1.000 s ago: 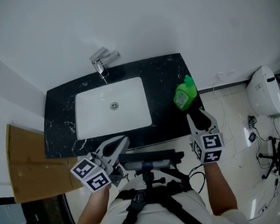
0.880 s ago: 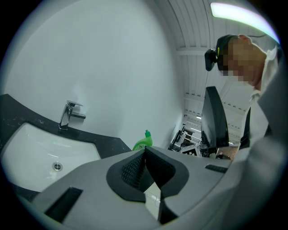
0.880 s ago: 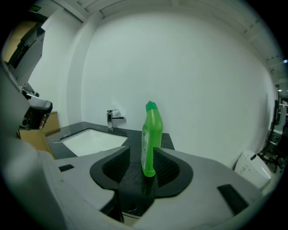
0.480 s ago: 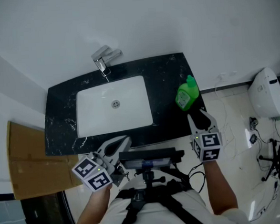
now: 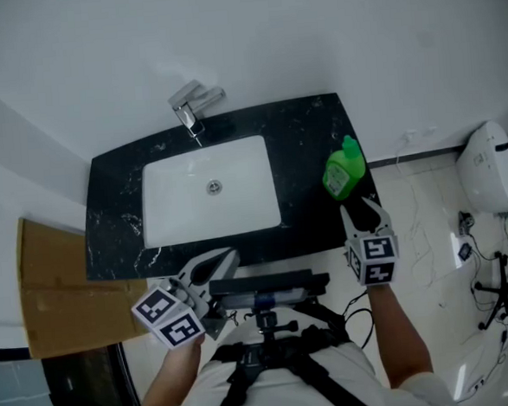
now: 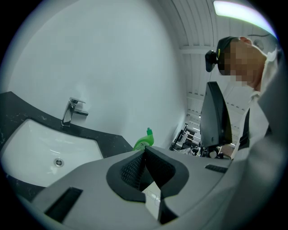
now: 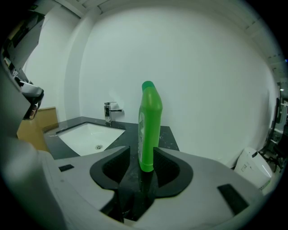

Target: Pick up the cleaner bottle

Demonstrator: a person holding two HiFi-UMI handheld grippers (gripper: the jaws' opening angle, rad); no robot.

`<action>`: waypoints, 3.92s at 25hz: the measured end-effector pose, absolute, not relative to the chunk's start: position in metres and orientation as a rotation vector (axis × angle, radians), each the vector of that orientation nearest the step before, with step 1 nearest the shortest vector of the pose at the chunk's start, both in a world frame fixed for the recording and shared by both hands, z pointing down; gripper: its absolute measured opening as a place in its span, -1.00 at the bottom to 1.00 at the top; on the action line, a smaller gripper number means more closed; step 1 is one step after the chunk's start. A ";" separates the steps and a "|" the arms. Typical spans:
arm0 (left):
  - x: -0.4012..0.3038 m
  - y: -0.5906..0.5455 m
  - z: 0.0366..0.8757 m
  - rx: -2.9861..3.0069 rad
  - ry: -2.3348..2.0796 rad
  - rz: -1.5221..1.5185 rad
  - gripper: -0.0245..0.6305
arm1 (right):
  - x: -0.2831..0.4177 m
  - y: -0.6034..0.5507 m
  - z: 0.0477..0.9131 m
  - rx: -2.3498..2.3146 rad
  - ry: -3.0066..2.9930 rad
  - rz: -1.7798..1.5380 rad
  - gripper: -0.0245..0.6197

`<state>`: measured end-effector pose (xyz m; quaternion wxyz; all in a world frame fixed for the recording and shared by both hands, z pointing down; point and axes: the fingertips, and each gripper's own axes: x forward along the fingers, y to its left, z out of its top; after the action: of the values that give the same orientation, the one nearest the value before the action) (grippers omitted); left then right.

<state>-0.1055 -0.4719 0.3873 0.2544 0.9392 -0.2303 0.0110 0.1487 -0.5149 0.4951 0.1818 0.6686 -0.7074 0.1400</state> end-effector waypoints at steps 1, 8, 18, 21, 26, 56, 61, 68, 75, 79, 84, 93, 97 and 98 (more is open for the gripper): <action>-0.106 -0.472 0.387 2.550 -0.629 0.030 -0.94 | 0.149 -0.516 0.499 1.877 -1.990 0.389 -0.40; -0.108 -0.473 0.389 2.538 -0.650 0.024 -0.94 | 0.155 -0.524 0.514 1.862 -1.965 0.390 -0.40; -0.104 -0.478 0.392 2.528 -0.657 0.024 -0.94 | 0.158 -0.537 0.530 1.842 -1.969 0.389 -0.40; -0.104 -0.480 0.392 2.524 -0.661 0.022 -0.94 | 0.155 -0.541 0.536 1.821 -1.983 0.383 -0.29; -0.101 -0.482 0.396 2.513 -0.661 0.026 -0.93 | 0.158 -0.547 0.541 1.817 -1.979 0.387 -0.25; -0.088 -0.496 0.409 2.477 -0.662 0.057 -0.94 | 0.158 -0.587 0.567 1.775 -2.025 0.397 -0.22; -0.088 -0.498 0.410 2.471 -0.665 0.060 -0.93 | 0.158 -0.594 0.565 1.776 -2.040 0.394 -0.22; -0.089 -0.497 0.413 2.461 -0.668 0.063 -0.94 | 0.157 -0.600 0.565 1.779 -2.064 0.408 -0.22; -0.089 -0.497 0.414 2.457 -0.675 0.059 -0.94 | 0.155 -0.604 0.565 1.771 -2.087 0.419 -0.22; -0.088 -0.497 0.415 2.455 -0.670 0.054 -0.93 | 0.155 -0.604 0.563 1.777 -2.104 0.418 -0.22; -0.087 -0.495 0.414 2.457 -0.665 0.060 -0.94 | 0.153 -0.607 0.562 1.786 -2.114 0.420 -0.22; -0.086 -0.492 0.415 2.461 -0.668 0.075 -0.93 | 0.153 -0.617 0.558 1.796 -2.148 0.411 -0.22; -0.087 -0.490 0.415 2.458 -0.681 0.077 -0.94 | 0.152 -0.619 0.557 1.797 -2.176 0.409 -0.22; -0.087 -0.490 0.415 2.458 -0.682 0.078 -0.94 | 0.152 -0.619 0.556 1.799 -2.184 0.409 -0.22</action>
<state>-0.0874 -0.4901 0.4150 0.2905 0.9215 -0.2559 0.0293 0.1517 -0.6194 0.5563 0.1411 0.6230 -0.7562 0.1417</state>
